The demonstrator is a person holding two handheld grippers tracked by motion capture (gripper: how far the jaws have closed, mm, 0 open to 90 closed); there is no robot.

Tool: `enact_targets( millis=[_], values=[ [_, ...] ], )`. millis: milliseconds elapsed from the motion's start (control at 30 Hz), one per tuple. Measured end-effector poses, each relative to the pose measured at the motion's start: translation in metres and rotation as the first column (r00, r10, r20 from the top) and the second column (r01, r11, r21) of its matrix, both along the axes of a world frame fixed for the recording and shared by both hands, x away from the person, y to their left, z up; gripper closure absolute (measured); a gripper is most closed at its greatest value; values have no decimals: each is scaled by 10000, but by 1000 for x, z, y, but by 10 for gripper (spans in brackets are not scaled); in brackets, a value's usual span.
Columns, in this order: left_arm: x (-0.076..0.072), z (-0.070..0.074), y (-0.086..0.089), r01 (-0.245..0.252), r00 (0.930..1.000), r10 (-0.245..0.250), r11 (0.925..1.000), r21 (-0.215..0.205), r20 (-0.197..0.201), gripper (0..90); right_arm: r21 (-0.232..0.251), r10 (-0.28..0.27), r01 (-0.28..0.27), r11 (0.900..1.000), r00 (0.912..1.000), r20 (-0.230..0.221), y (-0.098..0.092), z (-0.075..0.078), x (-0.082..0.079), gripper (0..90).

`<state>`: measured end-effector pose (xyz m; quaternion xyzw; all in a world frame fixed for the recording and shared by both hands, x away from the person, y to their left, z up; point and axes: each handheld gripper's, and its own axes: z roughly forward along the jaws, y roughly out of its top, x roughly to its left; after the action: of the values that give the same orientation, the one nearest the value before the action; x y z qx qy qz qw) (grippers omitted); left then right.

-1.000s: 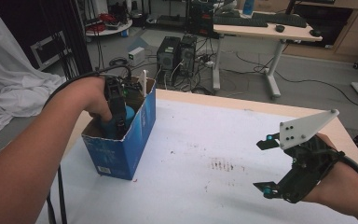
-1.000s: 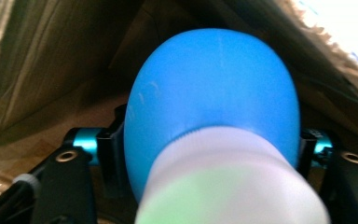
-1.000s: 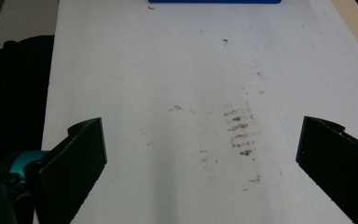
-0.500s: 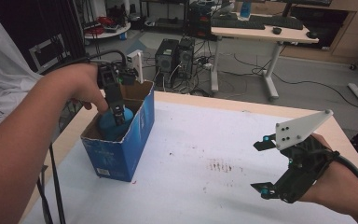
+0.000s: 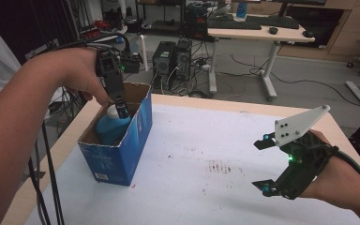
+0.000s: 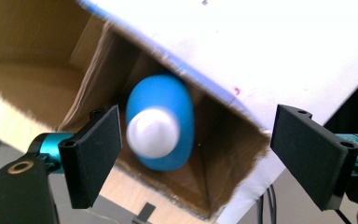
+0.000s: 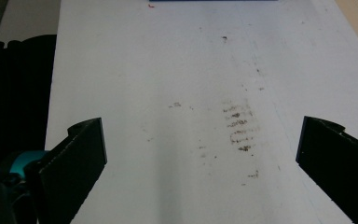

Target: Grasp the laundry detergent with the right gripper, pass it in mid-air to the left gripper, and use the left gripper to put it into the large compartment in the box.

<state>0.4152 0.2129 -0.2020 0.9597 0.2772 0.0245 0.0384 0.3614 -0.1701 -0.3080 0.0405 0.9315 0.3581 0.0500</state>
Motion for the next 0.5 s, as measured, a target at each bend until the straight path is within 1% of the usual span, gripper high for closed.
enact_targets(
  millis=[33,67,100,133,167,200,233,267,300,333,367,433,500],
  values=[
    [-1,1,-4,162,9999,-162,9999,-24,4,164,-41,33,-33,10000,10000,5,0,1,1,9],
    [-1,1,-4,162,9999,-162,9999,-24,4,164,-41,33,-33,10000,10000,5,0,1,1,9],
    [-4,4,-13,511,9987,-511,9987,-38,7,164,-246,12,-14,9997,10000,-67,-1,3,1,9],
    [-4,4,-13,511,9987,-511,9987,-38,7,164,-246,12,-14,9997,10000,-67,-1,3,1,9],
    [-7,4,-24,992,9950,-992,9950,-81,-66,164,-453,53,-57,9990,9999,-85,-2,6,2,9],
    [-7,4,-24,992,9950,-992,9950,-81,-66,164,-453,53,-57,9990,9999,-85,-2,6,2,9],
    [-9,4,-33,1323,9911,-1325,9911,-137,-156,164,-689,84,-90,9976,9999,-94,-3,10,4,9],
    [-11,2,-39,1538,9879,-1540,9880,-117,-206,164,-793,105,-113,9968,9999,-113,-4,12,5,9],
    [-12,1,-44,1728,9848,-1729,9849,-65,-148,156,-959,93,-104,9953,9999,-117,-5,14,6,9],
    [-13,-1,-50,1924,9812,-1924,9813,7,-124,129,-1103,118,-131,9938,9999,-125,-6,16,7,9],
    [-15,-2,-56,2087,9779,-2087,9780,-7,-135,121,-1278,170,-191,9916,9997,-177,-7,18,8,9],
    [-17,-5,-66,2390,9708,-2389,9710,-7,-190,113,-1710,217,-249,9850,9996,-206,-8,21,11,9],
    [-18,-7,-75,2692,9630,-2692,9631,-42,-88,83,-2158,256,-319,9759,9992,-319,-9,23,13,9]
  ],
)
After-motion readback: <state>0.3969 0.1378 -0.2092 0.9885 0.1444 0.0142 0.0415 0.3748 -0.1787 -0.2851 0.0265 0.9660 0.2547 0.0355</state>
